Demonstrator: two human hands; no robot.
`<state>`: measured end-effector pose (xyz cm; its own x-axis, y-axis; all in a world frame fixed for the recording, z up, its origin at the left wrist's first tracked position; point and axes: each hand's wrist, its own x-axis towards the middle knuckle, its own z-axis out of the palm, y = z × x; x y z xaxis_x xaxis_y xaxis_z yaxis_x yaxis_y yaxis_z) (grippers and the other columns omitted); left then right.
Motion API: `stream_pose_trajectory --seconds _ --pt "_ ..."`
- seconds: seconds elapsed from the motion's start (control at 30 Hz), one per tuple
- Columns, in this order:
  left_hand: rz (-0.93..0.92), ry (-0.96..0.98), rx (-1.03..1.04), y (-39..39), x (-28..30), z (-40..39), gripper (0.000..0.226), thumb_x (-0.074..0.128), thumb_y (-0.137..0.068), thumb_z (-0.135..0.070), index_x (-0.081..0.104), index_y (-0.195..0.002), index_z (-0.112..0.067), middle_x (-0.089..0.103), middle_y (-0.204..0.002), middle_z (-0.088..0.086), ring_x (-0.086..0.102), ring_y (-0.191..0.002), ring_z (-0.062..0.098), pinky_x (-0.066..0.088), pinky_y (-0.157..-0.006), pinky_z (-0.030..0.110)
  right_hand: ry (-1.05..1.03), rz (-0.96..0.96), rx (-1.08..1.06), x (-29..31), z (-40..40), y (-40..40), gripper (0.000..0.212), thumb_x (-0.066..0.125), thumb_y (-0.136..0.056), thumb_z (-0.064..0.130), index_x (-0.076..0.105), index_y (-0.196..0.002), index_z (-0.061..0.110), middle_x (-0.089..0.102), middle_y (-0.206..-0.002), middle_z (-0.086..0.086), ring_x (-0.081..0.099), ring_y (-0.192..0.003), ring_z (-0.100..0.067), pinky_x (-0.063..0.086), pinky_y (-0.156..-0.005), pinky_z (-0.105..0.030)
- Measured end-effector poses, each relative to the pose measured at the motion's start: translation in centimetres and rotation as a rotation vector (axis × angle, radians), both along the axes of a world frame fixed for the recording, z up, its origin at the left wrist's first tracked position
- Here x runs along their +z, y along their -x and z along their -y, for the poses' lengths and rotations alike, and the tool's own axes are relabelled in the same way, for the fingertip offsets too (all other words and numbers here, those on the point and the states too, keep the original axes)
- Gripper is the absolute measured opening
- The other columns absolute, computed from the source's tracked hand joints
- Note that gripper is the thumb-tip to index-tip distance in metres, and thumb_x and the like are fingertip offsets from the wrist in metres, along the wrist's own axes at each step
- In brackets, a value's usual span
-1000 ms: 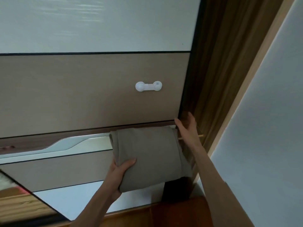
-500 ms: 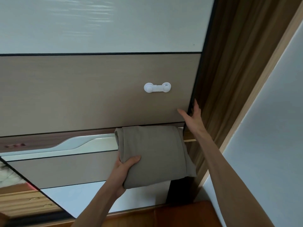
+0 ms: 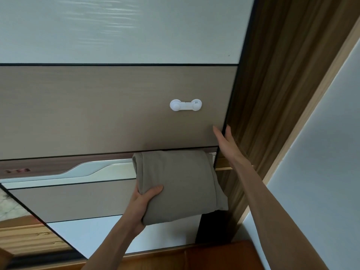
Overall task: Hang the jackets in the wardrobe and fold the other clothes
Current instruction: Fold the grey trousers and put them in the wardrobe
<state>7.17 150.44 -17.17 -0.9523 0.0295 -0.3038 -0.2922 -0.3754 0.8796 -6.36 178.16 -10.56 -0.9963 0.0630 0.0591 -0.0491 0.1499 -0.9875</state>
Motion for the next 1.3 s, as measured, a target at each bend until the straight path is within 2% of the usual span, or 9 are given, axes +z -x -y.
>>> stream_pose_trajectory --seconds 0.13,0.3,0.53,0.67,0.77,0.9,1.0,1.1,1.3 --pt "0.017 -0.002 0.012 -0.4 -0.4 0.4 0.078 0.087 -0.063 -0.027 0.058 -0.135 -0.03 0.077 -0.115 0.005 0.075 -0.103 0.032 0.062 -0.071 0.047 -0.014 0.011 0.088 -0.4 1.3 -0.4 0.08 0.048 -0.1 0.067 0.007 -0.164 0.042 0.029 -0.165 0.018 0.03 -0.146 -0.002 0.024 -0.124 -0.034" --pt "0.007 0.005 0.019 -1.1 -0.3 1.2 0.076 0.091 -0.066 -0.021 0.059 -0.135 -0.029 0.077 -0.114 0.006 0.075 -0.101 0.032 0.062 -0.069 0.045 -0.029 0.001 0.094 -0.4 3.0 -0.3 0.085 0.05 -0.096 0.072 0.005 -0.163 0.046 0.017 -0.17 0.019 0.02 -0.154 -0.005 0.018 -0.128 -0.038" --pt "0.026 0.02 0.063 -1.7 -1.0 2.7 0.095 0.094 -0.047 -0.037 0.058 -0.135 -0.03 0.076 -0.115 0.006 0.074 -0.104 0.034 0.062 -0.073 0.051 -0.065 0.025 0.175 -0.1 5.8 -0.7 0.077 0.036 -0.103 0.068 -0.001 -0.165 0.04 0.007 -0.171 0.019 0.013 -0.154 -0.002 0.013 -0.121 -0.027" --pt "0.024 0.018 0.075 -2.0 -1.4 3.2 0.079 0.089 -0.062 -0.03 0.058 -0.134 -0.031 0.074 -0.121 0.008 0.073 -0.106 0.035 0.062 -0.073 0.051 -0.074 0.058 0.224 -0.4 7.4 -0.7 0.082 0.026 -0.095 0.083 0.002 -0.163 0.045 0.009 -0.17 0.022 0.011 -0.156 -0.003 0.009 -0.129 -0.038" --pt "0.036 0.025 0.09 -2.2 -1.3 3.8 0.079 0.087 -0.064 -0.032 0.056 -0.137 -0.031 0.072 -0.124 0.009 0.071 -0.11 0.036 0.062 -0.074 0.05 -0.079 0.06 0.273 -0.8 8.4 -0.4 0.091 0.023 -0.085 0.093 0.005 -0.162 0.048 0.011 -0.169 0.024 0.012 -0.155 0.0 0.009 -0.131 -0.045" --pt "0.03 0.038 0.105 -2.5 -1.0 4.6 0.076 0.092 -0.07 -0.025 0.056 -0.137 -0.03 0.071 -0.125 0.01 0.071 -0.109 0.036 0.062 -0.072 0.048 -0.086 0.057 0.321 -0.6 9.9 -0.5 0.089 0.019 -0.089 0.089 0.005 -0.164 0.043 0.01 -0.171 0.021 0.012 -0.154 0.001 0.006 -0.13 -0.041" --pt "0.026 0.044 0.124 -2.8 -0.7 5.3 0.066 0.082 -0.077 -0.024 0.056 -0.137 -0.028 0.071 -0.125 0.01 0.07 -0.109 0.035 0.062 -0.07 0.045 -0.097 0.045 0.356 -0.6 11.1 -0.5 0.087 0.02 -0.093 0.085 0.003 -0.165 0.04 0.008 -0.171 0.02 0.011 -0.154 0.002 0.005 -0.13 -0.039" --pt "0.03 0.044 0.14 -3.1 -0.8 6.2 0.073 0.09 -0.073 -0.024 0.056 -0.137 -0.029 0.071 -0.124 0.009 0.071 -0.108 0.034 0.062 -0.068 0.044 -0.125 0.04 0.395 -0.6 12.5 -0.6 0.079 0.02 -0.101 0.074 -0.005 -0.165 0.034 0.001 -0.172 0.018 0.006 -0.155 0.001 0.001 -0.128 -0.032" --pt "0.044 0.059 0.185 -3.6 -1.3 8.0 0.081 0.085 -0.065 -0.034 0.054 -0.139 -0.031 0.069 -0.127 0.01 0.069 -0.112 0.035 0.062 -0.069 0.042 -0.137 0.047 0.442 -0.6 15.2 -0.8 0.08 0.024 -0.102 0.074 -0.007 -0.164 0.034 -0.001 -0.172 0.018 0.004 -0.155 0.0 0.004 -0.122 -0.026"
